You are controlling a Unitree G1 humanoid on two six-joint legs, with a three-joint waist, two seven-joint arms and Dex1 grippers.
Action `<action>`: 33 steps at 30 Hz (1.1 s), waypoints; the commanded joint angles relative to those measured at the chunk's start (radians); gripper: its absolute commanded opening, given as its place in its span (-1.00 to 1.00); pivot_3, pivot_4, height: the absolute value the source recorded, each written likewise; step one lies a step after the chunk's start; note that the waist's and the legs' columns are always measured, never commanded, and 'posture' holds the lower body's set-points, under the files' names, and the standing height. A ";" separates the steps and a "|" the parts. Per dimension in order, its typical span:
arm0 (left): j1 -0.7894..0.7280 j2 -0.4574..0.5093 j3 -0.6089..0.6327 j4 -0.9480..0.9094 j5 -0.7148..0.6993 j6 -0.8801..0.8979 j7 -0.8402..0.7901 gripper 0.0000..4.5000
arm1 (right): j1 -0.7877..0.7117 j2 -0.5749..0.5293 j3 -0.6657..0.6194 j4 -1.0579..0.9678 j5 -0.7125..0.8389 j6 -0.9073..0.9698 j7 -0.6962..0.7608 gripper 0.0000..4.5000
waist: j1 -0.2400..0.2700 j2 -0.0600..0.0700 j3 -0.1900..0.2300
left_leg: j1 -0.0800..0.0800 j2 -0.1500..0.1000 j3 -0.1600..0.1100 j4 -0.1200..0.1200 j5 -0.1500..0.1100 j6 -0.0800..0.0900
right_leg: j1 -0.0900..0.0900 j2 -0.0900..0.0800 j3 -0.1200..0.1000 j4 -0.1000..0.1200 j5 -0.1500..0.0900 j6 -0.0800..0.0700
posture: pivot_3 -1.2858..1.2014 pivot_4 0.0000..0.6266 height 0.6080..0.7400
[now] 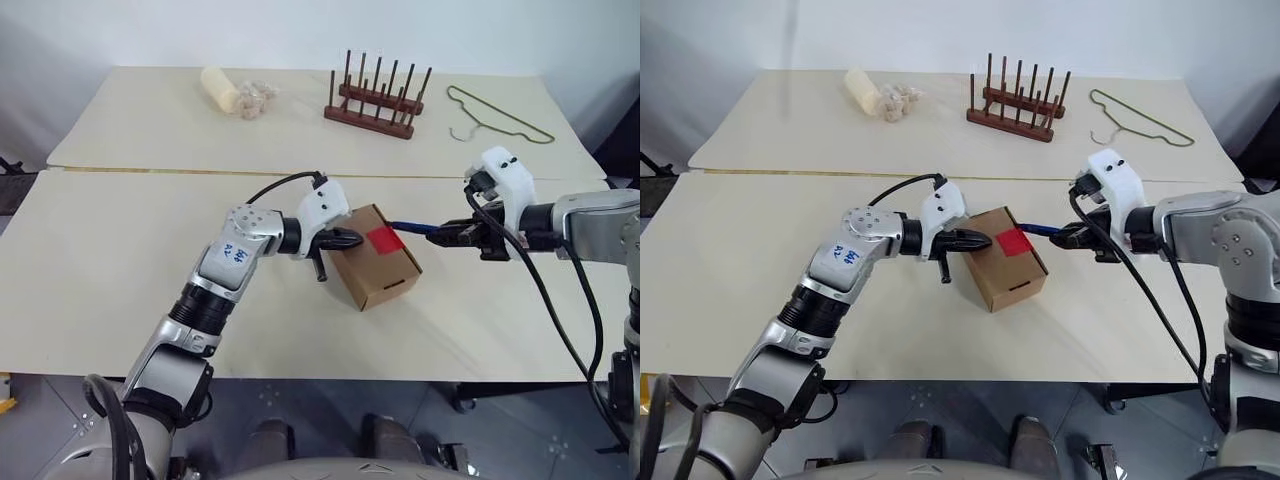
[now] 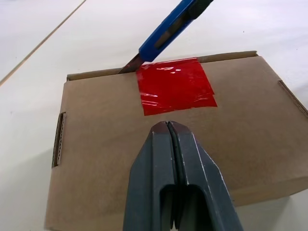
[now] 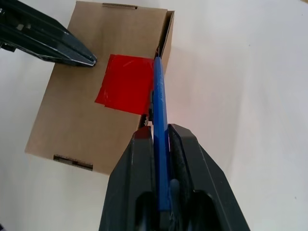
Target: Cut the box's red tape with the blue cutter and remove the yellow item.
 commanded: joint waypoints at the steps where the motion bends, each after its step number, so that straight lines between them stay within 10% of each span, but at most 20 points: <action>1: 0.024 0.005 -0.057 0.004 0.033 0.047 -0.002 -1.00 | -0.004 -0.043 0.018 -0.012 0.040 0.018 0.014 -0.93 | 0.000 0.000 0.000 | 0.000 0.000 0.000 0.000 0.000 0.000 | 0.000 0.000 0.000 0.000 0.000 0.000 | 0.03 -0.52 1.00; 33: 0.046 -0.017 -0.088 -0.016 0.031 0.087 0.037 -1.00 | -0.030 -0.266 0.153 0.043 0.422 0.018 -0.077 -0.93 | 0.003 0.000 0.000 | 0.002 0.000 -0.001 0.000 0.000 0.001 | 0.003 0.000 0.000 -0.001 0.000 0.000 | 0.03 -0.52 1.00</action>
